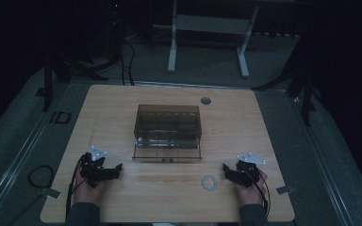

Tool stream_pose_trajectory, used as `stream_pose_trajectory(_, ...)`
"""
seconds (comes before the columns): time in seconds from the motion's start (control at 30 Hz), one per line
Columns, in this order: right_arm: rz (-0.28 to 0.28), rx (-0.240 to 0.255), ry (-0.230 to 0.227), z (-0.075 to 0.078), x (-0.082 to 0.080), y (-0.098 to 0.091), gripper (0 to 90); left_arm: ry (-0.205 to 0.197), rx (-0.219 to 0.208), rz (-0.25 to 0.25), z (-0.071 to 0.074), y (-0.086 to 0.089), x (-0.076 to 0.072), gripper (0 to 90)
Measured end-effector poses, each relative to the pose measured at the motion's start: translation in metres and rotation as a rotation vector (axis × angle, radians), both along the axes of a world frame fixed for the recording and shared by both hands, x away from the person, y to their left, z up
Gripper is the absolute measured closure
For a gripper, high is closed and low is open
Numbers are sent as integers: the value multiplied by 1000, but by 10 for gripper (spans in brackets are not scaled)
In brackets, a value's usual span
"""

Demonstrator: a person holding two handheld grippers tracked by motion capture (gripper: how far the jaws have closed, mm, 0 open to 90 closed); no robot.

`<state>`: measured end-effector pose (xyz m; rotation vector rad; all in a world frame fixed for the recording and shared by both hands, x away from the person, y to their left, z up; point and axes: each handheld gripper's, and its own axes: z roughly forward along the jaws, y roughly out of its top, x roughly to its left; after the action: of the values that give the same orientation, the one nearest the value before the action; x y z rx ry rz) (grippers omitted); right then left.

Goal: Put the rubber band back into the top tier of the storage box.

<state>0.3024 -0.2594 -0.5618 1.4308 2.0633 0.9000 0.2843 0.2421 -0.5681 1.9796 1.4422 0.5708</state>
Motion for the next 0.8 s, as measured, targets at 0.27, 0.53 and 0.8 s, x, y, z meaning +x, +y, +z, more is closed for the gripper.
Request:
stream_pose_trajectory(0.27, 4, 0, 1, 0, 0, 0, 282, 1, 1, 1, 0, 0, 0, 70)
stream_pose_trajectory(0.53, -1, -2, 1, 0, 1, 0, 294, 2, 2, 2, 0, 0, 0, 70)
stream_pose_trajectory(0.8, -26, -4, 11, 3, -1, -1, 378, 2, 2, 4, 0, -1, 0, 69)
